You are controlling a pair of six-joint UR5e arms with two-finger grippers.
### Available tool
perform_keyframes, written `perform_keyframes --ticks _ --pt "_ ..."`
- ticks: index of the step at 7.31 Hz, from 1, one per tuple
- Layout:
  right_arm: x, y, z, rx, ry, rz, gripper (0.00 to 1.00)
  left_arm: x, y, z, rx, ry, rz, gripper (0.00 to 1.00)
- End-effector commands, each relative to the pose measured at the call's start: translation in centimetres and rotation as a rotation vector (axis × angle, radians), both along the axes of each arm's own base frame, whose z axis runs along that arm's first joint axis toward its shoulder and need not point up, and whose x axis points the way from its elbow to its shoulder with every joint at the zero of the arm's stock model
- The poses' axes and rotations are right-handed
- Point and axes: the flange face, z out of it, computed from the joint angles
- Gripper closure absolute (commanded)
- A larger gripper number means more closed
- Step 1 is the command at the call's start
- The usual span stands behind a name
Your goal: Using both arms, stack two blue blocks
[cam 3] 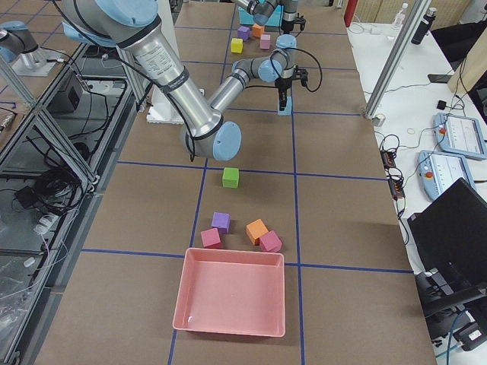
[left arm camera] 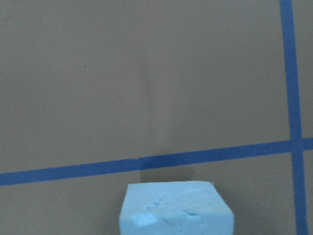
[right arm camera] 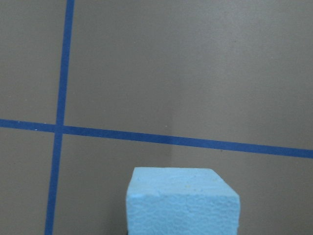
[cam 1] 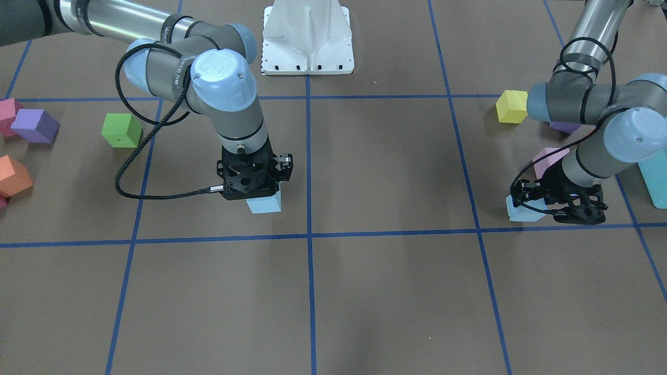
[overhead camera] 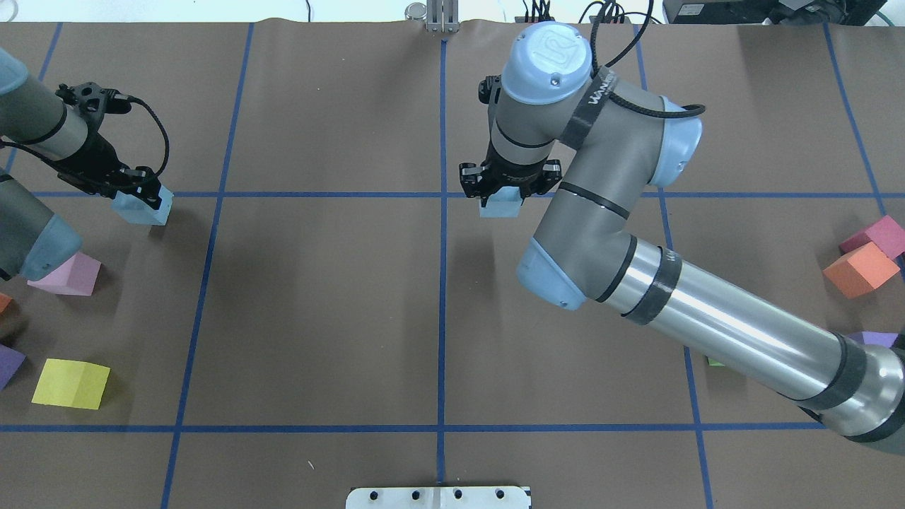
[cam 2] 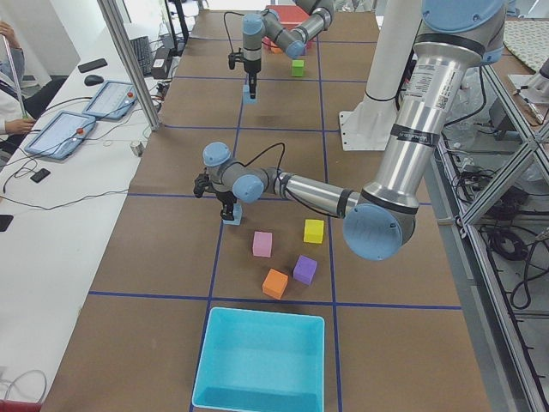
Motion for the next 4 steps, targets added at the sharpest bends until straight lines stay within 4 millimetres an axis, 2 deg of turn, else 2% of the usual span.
perform_keyframes --ticks 1,3,4 --pt "-4.7 1.3 -1.9 -0.016 0.024 0.018 0.54 0.1 -0.7 -6.1 -0.076 0.006 -0.069 0.58" --pt "-8.1 4.0 -0.7 -0.012 0.023 -0.007 0.53 1.0 -1.8 -10.1 -0.132 0.031 -0.149 0.58" --pt "-9.6 4.5 -0.4 -0.021 -0.004 0.013 0.52 1.9 -2.5 -12.7 -0.158 0.04 -0.179 0.57"
